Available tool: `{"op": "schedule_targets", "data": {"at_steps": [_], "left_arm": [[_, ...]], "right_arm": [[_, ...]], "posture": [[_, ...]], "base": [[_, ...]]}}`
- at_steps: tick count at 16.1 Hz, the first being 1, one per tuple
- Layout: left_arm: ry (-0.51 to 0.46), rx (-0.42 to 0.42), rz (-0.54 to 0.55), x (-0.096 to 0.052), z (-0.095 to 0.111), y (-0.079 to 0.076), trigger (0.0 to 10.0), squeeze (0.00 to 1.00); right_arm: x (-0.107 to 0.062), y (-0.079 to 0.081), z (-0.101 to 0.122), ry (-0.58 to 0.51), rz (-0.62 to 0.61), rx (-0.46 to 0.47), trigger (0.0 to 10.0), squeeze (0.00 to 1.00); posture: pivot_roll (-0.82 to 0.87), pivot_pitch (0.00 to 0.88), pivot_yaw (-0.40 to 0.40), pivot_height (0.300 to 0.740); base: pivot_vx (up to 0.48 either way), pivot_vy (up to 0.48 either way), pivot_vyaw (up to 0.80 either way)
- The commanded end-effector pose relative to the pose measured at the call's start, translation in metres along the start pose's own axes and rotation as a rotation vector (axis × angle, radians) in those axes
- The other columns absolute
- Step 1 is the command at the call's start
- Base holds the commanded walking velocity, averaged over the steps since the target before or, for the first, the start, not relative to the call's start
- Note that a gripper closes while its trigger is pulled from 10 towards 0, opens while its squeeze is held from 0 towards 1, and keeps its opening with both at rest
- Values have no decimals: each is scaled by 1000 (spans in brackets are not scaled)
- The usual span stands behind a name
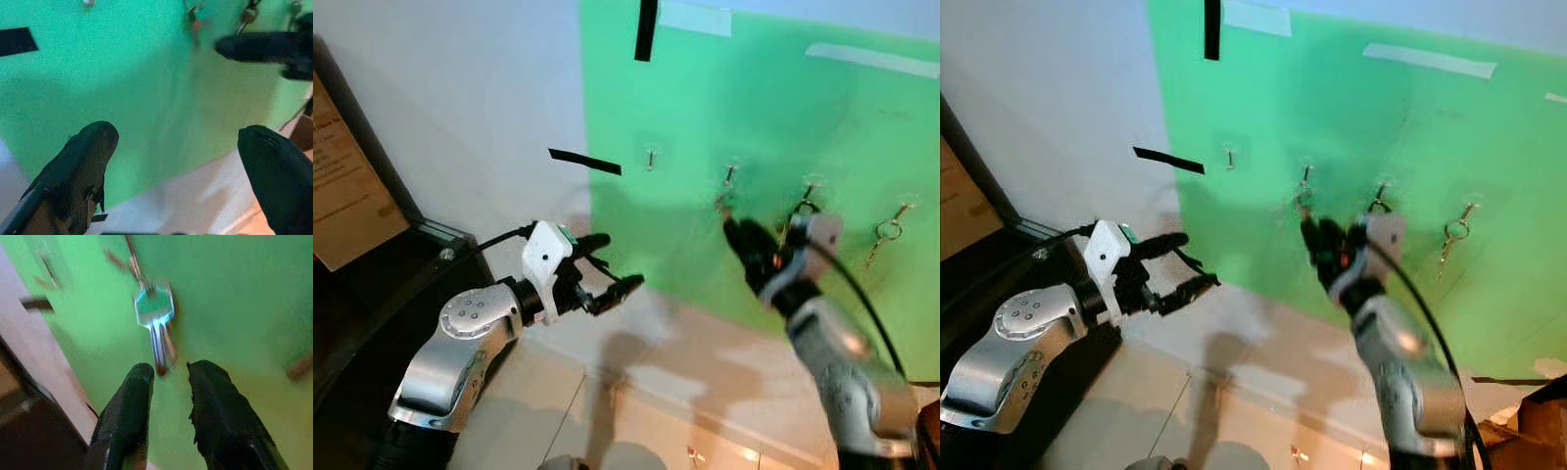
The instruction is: Hang keys on a hook
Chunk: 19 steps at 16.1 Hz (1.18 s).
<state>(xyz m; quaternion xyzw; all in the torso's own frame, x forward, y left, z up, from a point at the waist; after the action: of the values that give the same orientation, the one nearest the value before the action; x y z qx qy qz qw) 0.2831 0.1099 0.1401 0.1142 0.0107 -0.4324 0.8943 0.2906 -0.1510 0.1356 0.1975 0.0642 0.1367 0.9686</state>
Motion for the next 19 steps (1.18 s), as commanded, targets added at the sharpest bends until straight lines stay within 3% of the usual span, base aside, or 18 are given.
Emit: {"op": "schedule_targets", "data": {"at_steps": [1, 6, 7, 8, 10, 13, 14, 15, 19], "left_arm": [[17, 9, 30, -2, -3, 4, 10000, 0], [25, 5, 68, 0, -6, 3, 10000, 0], [32, 20, 104, -2, -7, 6, 10000, 0], [40, 34, 127, -4, -8, 8, 10000, 0], [132, 64, 345, -13, -21, 25, 10000, 0], [145, 63, 486, -23, -25, 29, 10000, 0], [165, 59, 541, -28, -33, 28, 10000, 0], [173, 36, 547, -29, -38, 25, 10000, 0], [173, 36, 547, -29, -38, 25, 10000, 0]], "right_arm": [[-2, 5, 3, -10, 15, -35, 10000, 1000], [-5, 5, -4, -16, -9, -37, 10000, 1000], [-7, 0, -6, -14, -56, -61, 10000, 388], [-8, -3, -7, -13, -84, -75, 10000, 0], [-18, -10, -7, -30, -171, -74, 10000, 0], [-22, -13, -11, -23, -213, -110, 10000, 0], [-21, -19, -19, 29, -237, -154, 10000, 0], [-21, -28, -31, 126, -272, -186, 10000, 0], [-21, -28, -31, 126, -272, -186, 10000, 0]], "posture": [[-60, 0, 43, 740], [-62, 0, 43, 740], [-61, 0, 40, 740], [-60, 0, 40, 740], [-61, 0, 41, 740], [-62, 0, 40, 740], [-59, 0, 33, 740], [-54, 0, 25, 740], [-54, 0, 25, 740]], "base": [[0, 0, 0], [0, 0, 0], [0, 0, 0], [0, 0, 0], [0, 0, 0], [0, 0, 0], [0, 0, 0], [0, 0, 0], [0, 0, 0]]}}
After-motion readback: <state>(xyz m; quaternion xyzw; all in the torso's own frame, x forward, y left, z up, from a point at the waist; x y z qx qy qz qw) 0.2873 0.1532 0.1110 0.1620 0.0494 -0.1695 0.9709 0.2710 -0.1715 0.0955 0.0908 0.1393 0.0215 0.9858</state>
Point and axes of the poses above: a point about 5 cm out from each wrist's last joint towards the gripper, its own x axis pointing out of the wrist towards the gripper, its own z axis along the axis of the wrist's last joint, y = z × x, the point moved 3 cm from there along x, pointing out of the wrist towards the gripper, and after that the axes turned 9 degrees about x, right-handed, at the moved point
